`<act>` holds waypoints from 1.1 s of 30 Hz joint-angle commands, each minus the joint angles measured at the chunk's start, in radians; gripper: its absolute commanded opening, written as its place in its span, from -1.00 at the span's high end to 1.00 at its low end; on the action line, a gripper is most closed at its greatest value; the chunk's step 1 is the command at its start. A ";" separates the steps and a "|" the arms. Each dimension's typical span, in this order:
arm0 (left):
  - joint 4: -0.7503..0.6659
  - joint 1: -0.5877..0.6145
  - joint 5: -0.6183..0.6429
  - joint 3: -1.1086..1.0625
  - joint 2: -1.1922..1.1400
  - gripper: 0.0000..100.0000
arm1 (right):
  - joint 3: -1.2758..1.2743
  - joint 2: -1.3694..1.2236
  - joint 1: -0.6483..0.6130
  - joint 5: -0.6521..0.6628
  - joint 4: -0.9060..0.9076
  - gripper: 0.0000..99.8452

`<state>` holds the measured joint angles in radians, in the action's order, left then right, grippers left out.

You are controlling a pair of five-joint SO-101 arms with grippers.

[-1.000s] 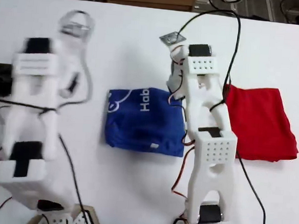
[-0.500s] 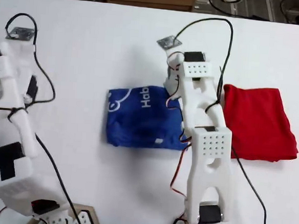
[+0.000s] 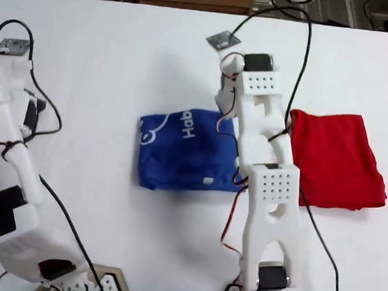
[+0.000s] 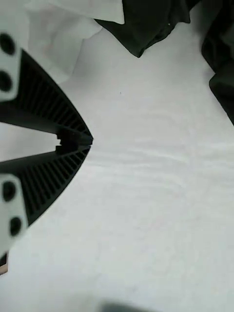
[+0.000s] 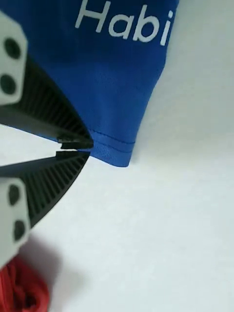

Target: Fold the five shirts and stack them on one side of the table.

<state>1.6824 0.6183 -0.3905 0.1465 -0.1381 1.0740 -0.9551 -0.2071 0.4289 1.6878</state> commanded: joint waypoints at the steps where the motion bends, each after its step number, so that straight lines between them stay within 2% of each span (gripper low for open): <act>1: 0.011 0.012 -0.009 0.033 0.005 0.95 | 0.103 0.021 -0.021 0.058 0.018 0.86; 4: 0.011 0.012 -0.009 0.033 0.005 0.95 | 0.127 0.018 -0.068 0.141 0.015 0.65; 6: 0.009 0.012 -0.009 0.033 0.005 0.95 | 0.127 0.018 -0.104 0.219 0.002 0.58; 12: 0.011 0.020 -0.006 0.033 0.005 0.95 | 0.121 -0.010 -0.208 0.364 -0.030 0.58; 22: 0.003 0.098 -0.008 0.033 0.003 0.95 | 0.127 -0.171 -0.237 0.416 -0.062 0.57; 29: 0.009 0.106 -0.008 0.031 0.006 0.95 | 0.118 -0.206 -0.262 0.551 0.015 0.29; 33: 0.011 0.106 -0.008 0.031 0.008 0.95 | 0.052 -0.194 -0.268 0.608 0.024 0.28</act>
<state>1.6840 0.7150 -0.3905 0.1465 -0.1381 1.1753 -1.1607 -0.4526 0.9950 1.6801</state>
